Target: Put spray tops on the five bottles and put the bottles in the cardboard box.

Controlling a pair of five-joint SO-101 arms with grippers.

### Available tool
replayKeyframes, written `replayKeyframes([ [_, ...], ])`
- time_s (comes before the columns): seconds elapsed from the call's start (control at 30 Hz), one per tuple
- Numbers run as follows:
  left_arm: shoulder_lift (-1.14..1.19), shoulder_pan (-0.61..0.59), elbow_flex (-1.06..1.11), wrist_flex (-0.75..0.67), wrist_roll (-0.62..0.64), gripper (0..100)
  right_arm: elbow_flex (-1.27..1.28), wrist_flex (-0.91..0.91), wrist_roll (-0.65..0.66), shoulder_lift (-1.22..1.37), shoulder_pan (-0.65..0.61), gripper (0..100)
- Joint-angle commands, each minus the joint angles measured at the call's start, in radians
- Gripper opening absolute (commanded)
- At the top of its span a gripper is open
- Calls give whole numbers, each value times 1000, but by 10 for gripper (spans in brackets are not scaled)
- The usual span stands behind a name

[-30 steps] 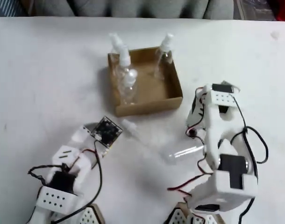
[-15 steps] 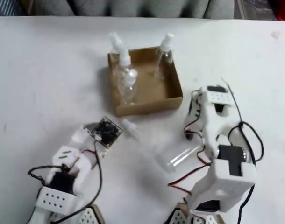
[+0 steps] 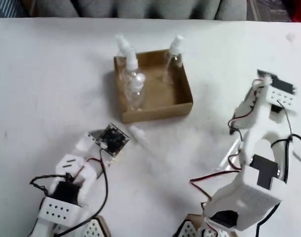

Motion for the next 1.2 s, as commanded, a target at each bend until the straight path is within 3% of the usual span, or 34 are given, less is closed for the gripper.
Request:
replayKeyframes([
  [0.0, -22, -2, -6, -29, -11, 177, -92, 19, 509, -10, -5, 18],
  [0.13, -22, -2, -5, -29, -11, 177, -87, 19, 710, -8, -24, 20],
  [0.33, -22, -2, -5, -29, -11, 177, -63, 4, 718, -8, -27, 186],
  [0.53, -22, -2, -5, -29, -11, 177, 69, -162, 651, -8, -42, 273],
  [0.7, -22, -2, -5, -29, -12, 177, 83, -228, 552, -24, -33, 273],
  [0.93, -22, -2, -5, -29, -12, 177, 101, -130, 364, -173, -10, 243],
  [1.17, -22, -2, -5, -29, -12, 177, 402, -236, 322, -426, 5, 216],
])
